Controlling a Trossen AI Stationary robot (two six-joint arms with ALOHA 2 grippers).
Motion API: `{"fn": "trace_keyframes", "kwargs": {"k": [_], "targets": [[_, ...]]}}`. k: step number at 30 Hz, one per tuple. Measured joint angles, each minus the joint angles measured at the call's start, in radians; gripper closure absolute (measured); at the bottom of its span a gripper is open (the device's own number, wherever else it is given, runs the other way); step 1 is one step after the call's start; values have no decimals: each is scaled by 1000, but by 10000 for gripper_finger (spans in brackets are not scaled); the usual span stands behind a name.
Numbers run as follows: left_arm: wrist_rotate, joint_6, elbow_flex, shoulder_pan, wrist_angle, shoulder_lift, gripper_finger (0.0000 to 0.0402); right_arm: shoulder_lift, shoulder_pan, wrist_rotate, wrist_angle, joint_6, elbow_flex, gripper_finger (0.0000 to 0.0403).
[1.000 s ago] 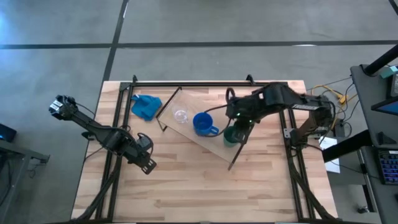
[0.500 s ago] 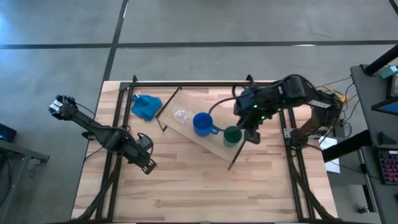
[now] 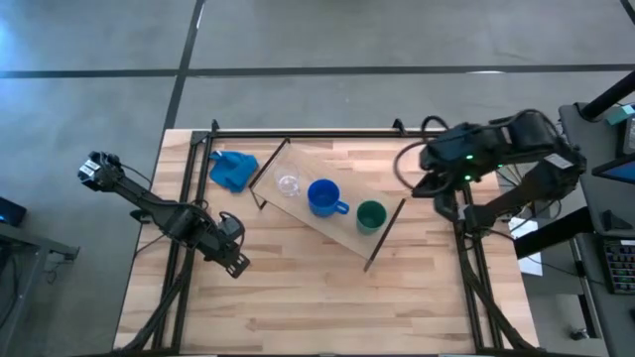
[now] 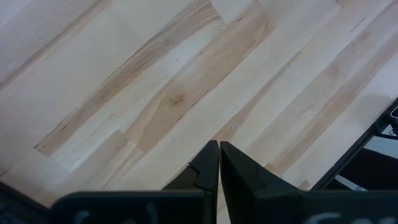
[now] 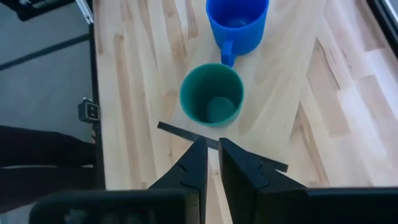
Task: Stack small to large cups/mugs on shelf
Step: Return to Home Position
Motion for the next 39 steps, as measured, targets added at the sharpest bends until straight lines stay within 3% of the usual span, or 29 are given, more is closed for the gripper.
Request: {"fn": "trace_keyframes", "kwargs": {"k": [10, 15, 19, 28, 34, 39], "targets": [[-3, 0, -3, 1, 3, 0, 402, -103, 0, 0, 9, -1, 10, 367], [-10, -1, 13, 1, 29, 0, 402, -127, 0, 29, 22, -138, 2, 367], [-55, 11, 52, 1, 63, -6, 402, -156, 0, 68, 13, -129, -48, 367], [-374, 324, 178, 1, 90, -132, 402, -392, 0, 97, 238, -28, -400, 367], [-409, 600, 161, 1, 216, -256, 402, -616, 0, 88, 430, 59, -688, 367], [-498, 804, 129, 0, 314, -336, 402, -795, 0, -11, 709, 50, -947, 367]]}}
